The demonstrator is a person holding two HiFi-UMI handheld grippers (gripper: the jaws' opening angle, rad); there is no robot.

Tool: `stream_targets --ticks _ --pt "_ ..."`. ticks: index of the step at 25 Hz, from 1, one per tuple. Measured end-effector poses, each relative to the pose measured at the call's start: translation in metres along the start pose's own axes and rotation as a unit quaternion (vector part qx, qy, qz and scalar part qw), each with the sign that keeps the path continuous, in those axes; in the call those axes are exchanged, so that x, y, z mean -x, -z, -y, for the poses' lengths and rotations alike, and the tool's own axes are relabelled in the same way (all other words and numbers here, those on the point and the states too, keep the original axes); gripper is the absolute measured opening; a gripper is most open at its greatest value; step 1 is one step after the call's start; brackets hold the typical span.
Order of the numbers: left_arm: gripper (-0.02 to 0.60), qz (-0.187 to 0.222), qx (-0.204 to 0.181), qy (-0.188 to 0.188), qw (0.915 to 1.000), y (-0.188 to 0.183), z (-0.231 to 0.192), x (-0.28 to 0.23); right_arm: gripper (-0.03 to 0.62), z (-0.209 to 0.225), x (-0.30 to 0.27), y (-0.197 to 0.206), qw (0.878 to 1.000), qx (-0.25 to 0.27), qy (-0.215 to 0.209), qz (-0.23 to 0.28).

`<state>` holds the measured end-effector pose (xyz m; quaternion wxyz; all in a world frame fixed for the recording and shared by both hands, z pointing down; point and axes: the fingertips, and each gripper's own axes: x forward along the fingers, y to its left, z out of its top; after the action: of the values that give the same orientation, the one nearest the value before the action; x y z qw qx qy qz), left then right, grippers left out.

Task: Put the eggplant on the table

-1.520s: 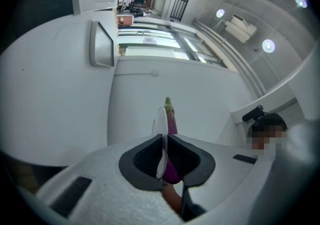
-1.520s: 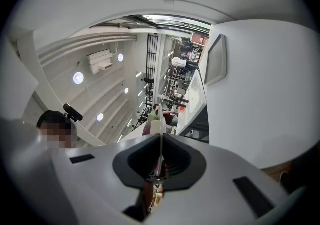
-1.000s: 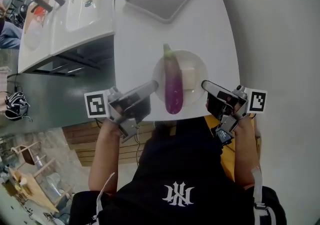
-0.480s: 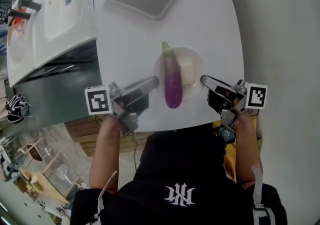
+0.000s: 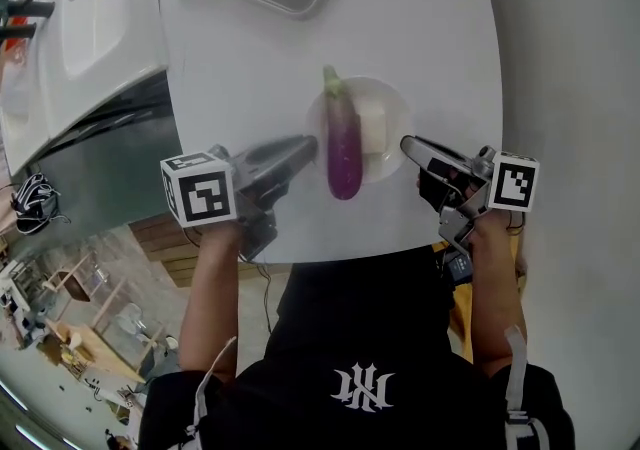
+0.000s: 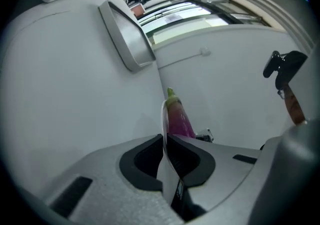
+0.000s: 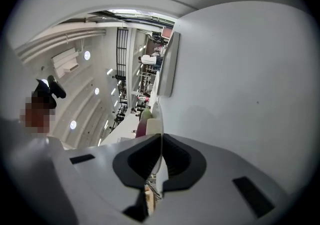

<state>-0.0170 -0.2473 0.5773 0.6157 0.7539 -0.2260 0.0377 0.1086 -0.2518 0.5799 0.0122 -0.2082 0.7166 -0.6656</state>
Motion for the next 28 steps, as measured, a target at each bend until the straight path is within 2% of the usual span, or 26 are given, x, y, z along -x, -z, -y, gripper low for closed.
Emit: stream_targets --ticks 6,10,15,21,24,28 --pt "0.021 -0.033 -0.043 -0.055 0.997 0.001 -0.023 -0.011 0.012 0.022 -0.008 -0.006 0.998 0.016 0.051 -0.018" --pt "0.028 -0.055 -0.074 -0.094 0.9913 0.006 -0.031 -0.017 0.012 0.027 -0.011 -0.008 0.995 0.051 0.077 -0.03" --pt "0.032 -0.069 -0.095 -0.126 0.9851 0.018 -0.031 -0.019 0.012 0.036 -0.002 0.002 0.99 0.073 0.117 -0.037" --pt "0.037 -0.102 -0.124 -0.172 0.9719 0.025 -0.05 -0.017 0.015 0.048 -0.014 0.004 0.976 0.13 0.165 -0.061" --pt "0.044 -0.127 -0.147 -0.196 0.9612 0.023 -0.061 -0.015 0.019 0.052 -0.025 0.0 0.967 0.153 0.192 -0.073" --pt "0.054 -0.139 -0.172 -0.215 0.9513 0.02 -0.063 -0.018 0.021 0.057 -0.025 -0.003 0.964 0.156 0.202 -0.075"
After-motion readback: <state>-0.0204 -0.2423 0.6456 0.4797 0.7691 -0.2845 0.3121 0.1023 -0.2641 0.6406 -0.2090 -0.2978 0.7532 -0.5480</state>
